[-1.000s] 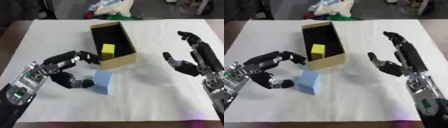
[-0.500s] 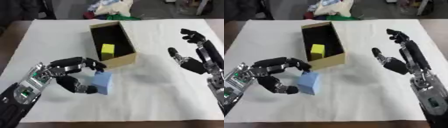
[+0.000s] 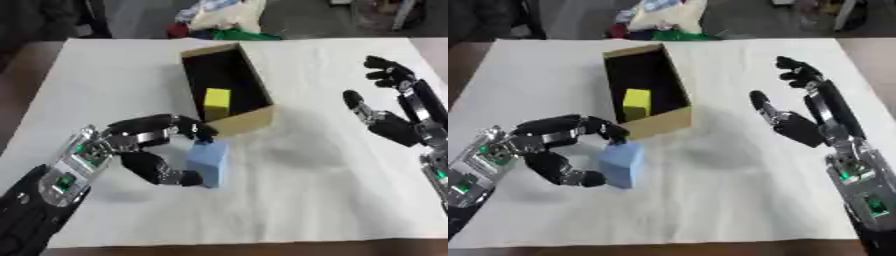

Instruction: Pick up objects on the table and place them in the box.

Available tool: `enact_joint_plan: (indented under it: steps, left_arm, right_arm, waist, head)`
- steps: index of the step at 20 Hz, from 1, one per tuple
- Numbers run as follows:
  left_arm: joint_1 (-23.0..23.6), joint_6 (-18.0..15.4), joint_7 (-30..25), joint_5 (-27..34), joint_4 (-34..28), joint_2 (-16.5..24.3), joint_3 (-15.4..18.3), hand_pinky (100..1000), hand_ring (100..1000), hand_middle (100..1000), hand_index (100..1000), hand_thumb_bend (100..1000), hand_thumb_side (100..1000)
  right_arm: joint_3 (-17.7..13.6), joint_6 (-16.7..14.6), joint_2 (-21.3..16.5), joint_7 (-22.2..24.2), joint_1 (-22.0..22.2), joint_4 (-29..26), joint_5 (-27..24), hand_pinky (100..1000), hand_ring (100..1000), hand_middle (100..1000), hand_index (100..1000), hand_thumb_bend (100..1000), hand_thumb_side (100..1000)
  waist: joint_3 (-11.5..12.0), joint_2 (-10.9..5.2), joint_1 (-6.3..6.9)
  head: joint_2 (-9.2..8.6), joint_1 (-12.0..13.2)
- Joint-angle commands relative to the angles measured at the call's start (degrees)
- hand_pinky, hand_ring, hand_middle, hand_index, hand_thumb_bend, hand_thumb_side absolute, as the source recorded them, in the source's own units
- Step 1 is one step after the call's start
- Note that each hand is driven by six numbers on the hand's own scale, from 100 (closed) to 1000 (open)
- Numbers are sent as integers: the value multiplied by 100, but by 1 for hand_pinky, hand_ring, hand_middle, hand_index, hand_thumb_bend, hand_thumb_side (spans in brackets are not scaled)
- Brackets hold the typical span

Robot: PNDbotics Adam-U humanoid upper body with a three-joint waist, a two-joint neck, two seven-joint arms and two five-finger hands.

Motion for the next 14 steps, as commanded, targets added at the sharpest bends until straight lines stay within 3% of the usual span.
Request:
enact_joint_plan:
  steps: [1,14]
  left_arm:
    - [-76,19,109,-76,-9,35,-30,839,850,791,963,530,805]
    - [-61,69,171,1,-461,178,138,848,857,803,969,535,814]
  right_arm:
    - [-25,-14,-135,28,-59,-130,-54,814,833,862,959,381,755]
    - [-30,-4,-139,31,-40,-105,-52,814,833,862,959,380,776]
  waist:
    - [-11,-67,-1]
    - [-1,-73,4]
  head:
    - [-9,10]
    - [2,6]
